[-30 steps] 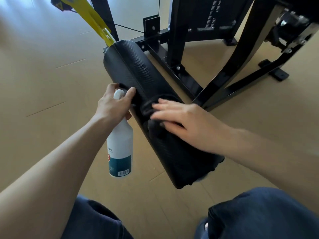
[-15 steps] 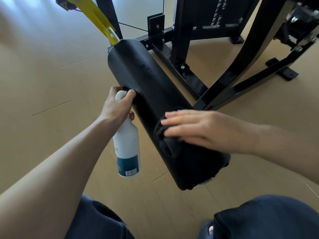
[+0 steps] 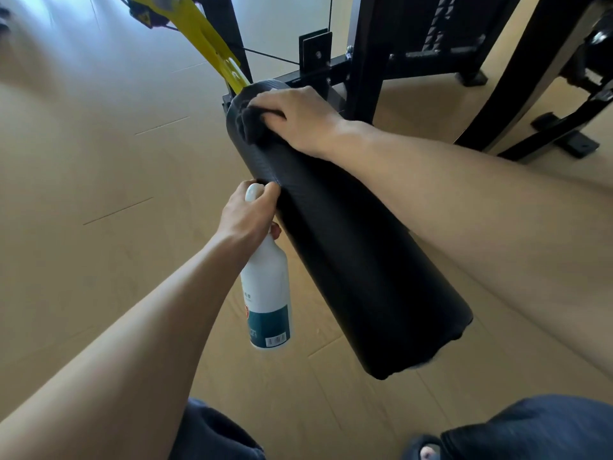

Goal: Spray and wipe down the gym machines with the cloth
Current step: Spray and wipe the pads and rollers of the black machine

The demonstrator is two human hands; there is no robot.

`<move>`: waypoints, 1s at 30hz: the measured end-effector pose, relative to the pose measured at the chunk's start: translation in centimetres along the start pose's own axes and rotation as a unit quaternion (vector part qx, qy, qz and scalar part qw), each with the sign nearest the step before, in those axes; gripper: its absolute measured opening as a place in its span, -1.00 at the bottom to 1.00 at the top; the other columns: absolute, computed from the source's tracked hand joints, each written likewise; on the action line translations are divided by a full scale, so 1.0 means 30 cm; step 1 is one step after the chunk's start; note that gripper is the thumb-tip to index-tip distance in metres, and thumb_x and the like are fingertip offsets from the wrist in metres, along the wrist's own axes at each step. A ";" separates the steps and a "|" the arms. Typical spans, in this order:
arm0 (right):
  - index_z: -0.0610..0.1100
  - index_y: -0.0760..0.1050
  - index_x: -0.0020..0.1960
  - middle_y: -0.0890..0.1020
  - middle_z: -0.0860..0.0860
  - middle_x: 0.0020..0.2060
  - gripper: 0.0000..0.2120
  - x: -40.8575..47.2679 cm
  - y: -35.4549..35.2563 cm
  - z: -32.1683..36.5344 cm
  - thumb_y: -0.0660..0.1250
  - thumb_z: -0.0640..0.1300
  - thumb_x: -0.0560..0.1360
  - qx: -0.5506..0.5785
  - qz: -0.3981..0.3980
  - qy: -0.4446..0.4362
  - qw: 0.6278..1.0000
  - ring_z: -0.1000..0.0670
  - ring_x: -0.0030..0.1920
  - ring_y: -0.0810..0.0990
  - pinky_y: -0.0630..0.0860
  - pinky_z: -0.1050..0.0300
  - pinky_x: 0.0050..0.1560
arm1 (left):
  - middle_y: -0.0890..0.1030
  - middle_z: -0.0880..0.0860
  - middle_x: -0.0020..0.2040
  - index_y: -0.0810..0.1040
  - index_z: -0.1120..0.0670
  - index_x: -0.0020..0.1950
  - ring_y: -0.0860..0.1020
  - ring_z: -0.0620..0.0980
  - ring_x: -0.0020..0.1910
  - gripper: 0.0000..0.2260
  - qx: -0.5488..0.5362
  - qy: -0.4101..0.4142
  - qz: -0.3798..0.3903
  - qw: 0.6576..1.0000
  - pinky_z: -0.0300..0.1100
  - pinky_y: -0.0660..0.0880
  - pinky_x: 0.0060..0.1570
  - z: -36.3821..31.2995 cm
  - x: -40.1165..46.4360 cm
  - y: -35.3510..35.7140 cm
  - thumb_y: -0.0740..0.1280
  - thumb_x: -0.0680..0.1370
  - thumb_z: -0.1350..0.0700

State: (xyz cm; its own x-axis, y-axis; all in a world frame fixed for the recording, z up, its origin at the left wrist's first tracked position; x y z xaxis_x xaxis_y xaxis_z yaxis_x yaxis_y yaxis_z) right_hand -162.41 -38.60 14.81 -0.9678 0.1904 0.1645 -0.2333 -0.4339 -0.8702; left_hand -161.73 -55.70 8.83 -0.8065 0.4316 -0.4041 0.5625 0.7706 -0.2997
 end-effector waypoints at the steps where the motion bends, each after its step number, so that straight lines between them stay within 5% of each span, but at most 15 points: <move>1: 0.02 0.57 0.38 0.60 -0.06 0.32 -0.67 -0.034 -0.002 0.006 0.22 -0.13 0.65 -0.002 0.001 -0.006 1.000 -0.11 0.36 0.52 0.39 -0.02 0.40 | 0.62 0.07 -0.05 0.55 -0.01 0.15 0.58 0.00 -0.39 -0.78 0.000 0.000 0.000 1.000 -0.02 0.57 -0.12 -0.003 0.000 -0.001 0.27 0.60 -0.09; 6: -0.08 0.57 0.37 0.58 -0.11 0.37 -0.67 -0.357 0.002 0.041 0.30 -0.20 0.62 0.022 0.009 -0.035 0.999 -0.11 0.47 0.44 0.31 -0.12 0.51 | 0.63 0.09 -0.09 0.56 0.00 0.03 0.59 0.02 -0.38 -0.73 0.013 0.015 0.006 1.000 0.02 0.59 -0.13 0.007 -0.004 -0.014 0.31 0.55 -0.18; 9: -0.08 0.56 0.38 0.55 -0.06 0.39 -0.66 -0.573 -0.020 0.091 0.33 -0.23 0.62 0.023 0.042 -0.034 0.998 -0.03 0.50 0.39 0.25 -0.11 0.56 | 0.67 0.12 -0.02 0.57 -0.06 0.30 0.62 0.02 -0.34 -0.60 0.033 0.013 0.002 0.999 0.13 0.67 -0.04 0.017 -0.012 -0.041 0.37 0.53 -0.21; 12: -0.01 0.58 0.36 0.61 0.08 0.33 -0.68 -0.750 -0.088 0.139 0.33 -0.19 0.63 0.076 0.108 -0.026 0.991 0.15 0.44 0.45 0.35 0.06 0.50 | 0.64 0.14 0.04 0.48 -0.11 0.37 0.62 -0.02 -0.32 -0.65 0.087 0.038 -0.023 0.995 -0.11 0.61 -0.27 0.010 -0.030 -0.078 0.43 0.61 -0.09; 14: 0.09 0.59 0.30 0.66 0.23 0.18 -0.68 -0.767 -0.161 0.156 0.34 -0.21 0.62 0.195 0.091 0.045 0.976 0.27 0.21 0.59 0.58 0.24 0.19 | 0.62 0.13 0.05 0.49 -0.10 0.30 0.60 -0.04 -0.32 -0.73 0.123 0.095 -0.042 0.987 -0.33 0.48 -0.47 -0.008 -0.042 -0.088 0.42 0.63 -0.03; 16: 0.14 0.58 0.23 0.67 0.27 0.06 -0.71 -0.701 -0.210 0.104 0.30 -0.20 0.64 0.278 -0.044 0.134 0.950 0.32 0.05 0.63 0.60 0.35 0.00 | 0.62 0.12 0.07 0.50 -0.08 0.26 0.58 -0.02 -0.31 -0.78 0.141 0.159 -0.055 0.976 -0.36 0.43 -0.52 -0.040 -0.060 -0.086 0.40 0.64 -0.01; 19: 0.08 0.60 0.24 0.69 0.13 0.06 -0.78 -0.549 -0.207 -0.070 0.29 -0.14 0.66 0.335 -0.225 0.305 0.863 0.15 0.10 0.66 0.60 0.17 0.19 | 0.61 0.10 0.06 0.47 -0.08 0.28 0.57 -0.02 -0.35 -0.75 0.167 0.191 -0.062 0.965 -0.29 0.42 -0.43 -0.083 -0.087 -0.083 0.37 0.64 -0.09; 22: -0.12 0.65 0.22 0.72 -0.09 0.01 -0.79 -0.474 -0.077 -0.176 0.31 -0.18 0.64 0.414 -0.150 0.422 0.792 -0.06 0.00 0.71 0.67 0.10 -0.03 | 0.62 0.11 0.08 0.47 -0.10 0.30 0.58 -0.06 -0.38 -0.73 0.182 0.151 -0.039 0.971 -0.32 0.40 -0.45 -0.082 -0.103 -0.080 0.39 0.63 -0.09; 26: -0.13 0.66 -0.16 0.69 -0.09 -0.17 -0.79 -0.489 0.003 -0.139 0.32 -0.12 0.59 0.384 -0.076 0.467 0.793 -0.11 -0.17 0.67 0.61 0.09 -0.14 | 0.63 0.10 -0.05 0.48 -0.11 0.23 0.56 -0.02 -0.40 -0.77 0.096 0.078 -0.002 0.992 -0.05 0.65 -0.26 -0.045 -0.098 -0.065 0.43 0.62 -0.06; 30: -0.03 0.69 0.02 0.69 -0.01 -0.15 -0.85 -0.485 -0.069 -0.107 0.33 -0.12 0.62 0.375 -0.092 0.416 0.823 0.02 -0.17 0.65 0.58 0.18 -0.14 | 0.64 0.13 -0.13 0.52 -0.03 0.10 0.54 0.02 -0.41 -0.85 0.057 0.041 -0.012 0.997 -0.03 0.59 -0.22 -0.015 -0.069 -0.057 0.43 0.59 0.03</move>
State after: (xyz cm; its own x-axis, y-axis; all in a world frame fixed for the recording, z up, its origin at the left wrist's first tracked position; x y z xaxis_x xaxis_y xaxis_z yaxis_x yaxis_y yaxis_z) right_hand -147.55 -37.63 12.72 -0.5827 0.7157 -0.3851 -0.6636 -0.6925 -0.2828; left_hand -161.10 -57.68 10.57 -0.8294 0.4545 -0.3248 0.5563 0.7247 -0.4066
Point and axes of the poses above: each hand's wrist, its own x-axis towards the middle knuckle, its own y-axis out of the palm, z = x × y, the point moved 1 cm from there along x, towards the middle knuckle
